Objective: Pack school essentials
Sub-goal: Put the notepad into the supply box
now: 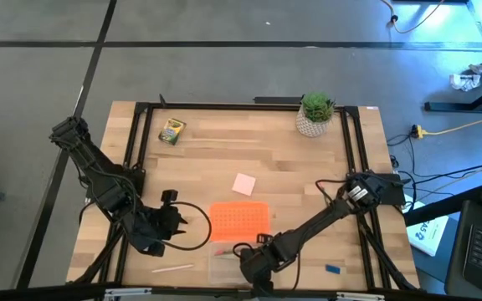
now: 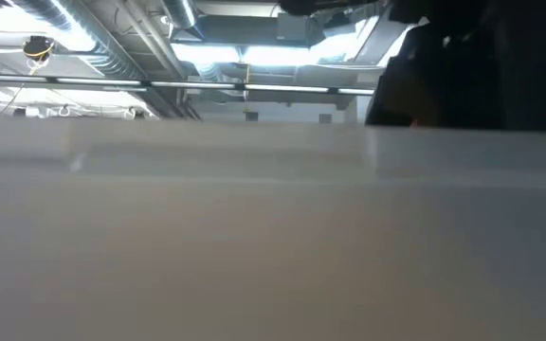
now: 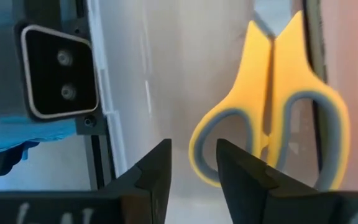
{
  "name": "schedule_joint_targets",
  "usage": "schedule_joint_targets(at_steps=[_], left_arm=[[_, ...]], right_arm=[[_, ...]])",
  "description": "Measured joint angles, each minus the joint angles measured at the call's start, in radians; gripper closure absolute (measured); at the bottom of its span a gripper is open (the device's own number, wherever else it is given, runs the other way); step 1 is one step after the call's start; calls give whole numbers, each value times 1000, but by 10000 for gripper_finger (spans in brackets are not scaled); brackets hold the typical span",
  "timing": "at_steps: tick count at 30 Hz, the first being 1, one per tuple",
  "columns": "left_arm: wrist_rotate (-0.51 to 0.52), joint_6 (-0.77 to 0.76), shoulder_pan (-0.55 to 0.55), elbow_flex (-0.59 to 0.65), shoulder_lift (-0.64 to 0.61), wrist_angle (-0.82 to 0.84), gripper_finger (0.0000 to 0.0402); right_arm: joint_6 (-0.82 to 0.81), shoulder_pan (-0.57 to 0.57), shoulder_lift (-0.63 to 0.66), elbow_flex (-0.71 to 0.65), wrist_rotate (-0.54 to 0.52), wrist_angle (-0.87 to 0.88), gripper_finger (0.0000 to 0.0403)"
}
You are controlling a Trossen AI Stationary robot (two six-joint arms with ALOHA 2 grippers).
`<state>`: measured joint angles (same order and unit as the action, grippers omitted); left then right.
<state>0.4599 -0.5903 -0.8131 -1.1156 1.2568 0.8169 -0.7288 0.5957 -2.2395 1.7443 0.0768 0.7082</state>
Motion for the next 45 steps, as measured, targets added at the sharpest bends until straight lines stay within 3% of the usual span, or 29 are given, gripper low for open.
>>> schedule_joint_targets(at_steps=[8,18,31,37,45], left_arm=[[0,-2,0,0,0,0,298],[2,-29,35,0,0,1,298],[-2,-2,168,0,-3,9,298],[-3,22,284,0,-4,9,298],[-119,207,469,0,-4,12,298]], right_arm=[[4,-18,24,0,4,-1,274],[-49,-51,164,1,-14,27,274],[-138,-110,377,1,-373,395,274],[-31,-200,406,1,-408,449,274],[262,-347,373,0,-386,393,274]])
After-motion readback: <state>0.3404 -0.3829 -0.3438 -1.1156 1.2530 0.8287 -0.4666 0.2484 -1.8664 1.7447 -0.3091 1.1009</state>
